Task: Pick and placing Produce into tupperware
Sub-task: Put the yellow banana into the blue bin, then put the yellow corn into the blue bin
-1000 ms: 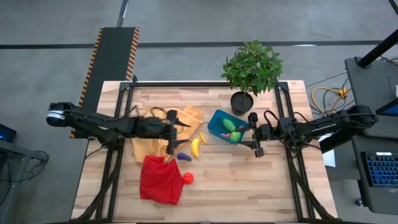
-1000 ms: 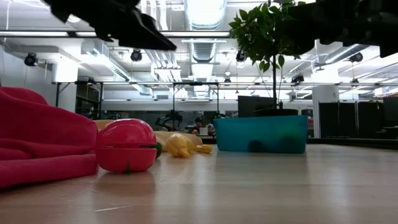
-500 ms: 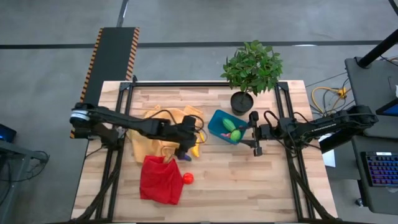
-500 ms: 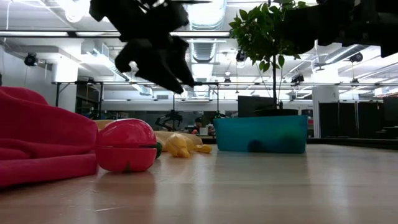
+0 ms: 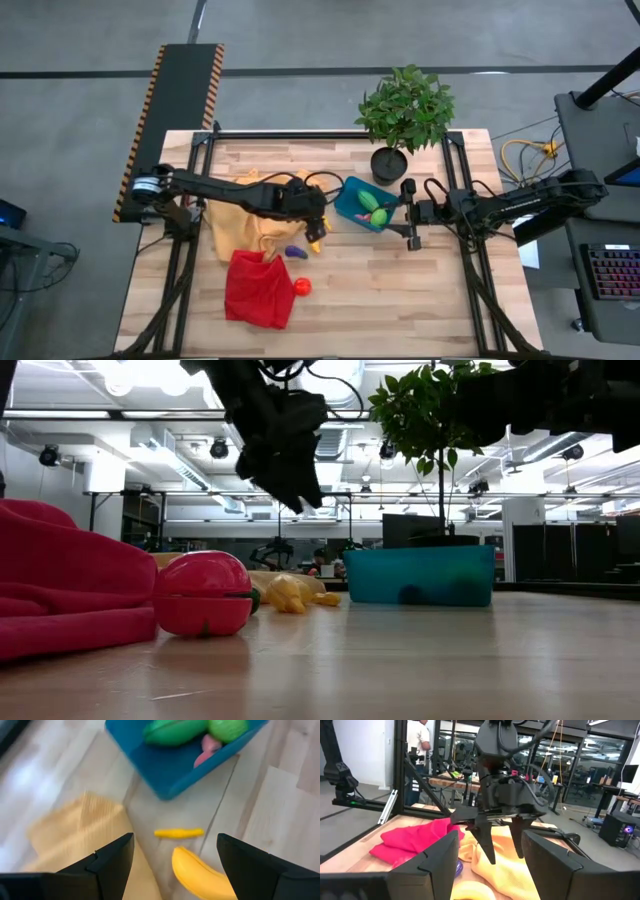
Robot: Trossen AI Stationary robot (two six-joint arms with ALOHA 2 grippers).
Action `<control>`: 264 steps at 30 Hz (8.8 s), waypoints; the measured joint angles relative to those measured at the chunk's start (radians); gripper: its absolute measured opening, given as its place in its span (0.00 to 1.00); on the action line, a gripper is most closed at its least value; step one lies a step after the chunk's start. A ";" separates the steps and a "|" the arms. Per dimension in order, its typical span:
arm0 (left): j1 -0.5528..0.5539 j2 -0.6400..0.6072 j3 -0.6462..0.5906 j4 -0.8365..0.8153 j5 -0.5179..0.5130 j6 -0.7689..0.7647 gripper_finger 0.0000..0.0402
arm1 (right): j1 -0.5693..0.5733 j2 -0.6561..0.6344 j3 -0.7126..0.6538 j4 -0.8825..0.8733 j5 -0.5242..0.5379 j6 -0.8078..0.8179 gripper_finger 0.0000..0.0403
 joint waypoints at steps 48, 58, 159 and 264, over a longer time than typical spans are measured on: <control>-0.060 0.231 -0.006 -0.046 0.077 -0.808 0.67 | 0.000 0.001 0.000 -0.115 -0.003 0.079 0.52; -0.060 0.235 -0.006 -0.043 0.078 -0.807 0.67 | 0.000 0.001 0.000 -0.127 -0.003 0.079 0.52; 0.199 0.379 0.302 0.238 0.131 0.006 0.35 | 0.000 -0.006 0.004 -0.071 -0.003 0.122 0.52; 0.121 0.363 0.109 0.027 0.334 1.237 0.45 | 0.000 -0.009 0.002 -0.095 0.051 -0.079 0.52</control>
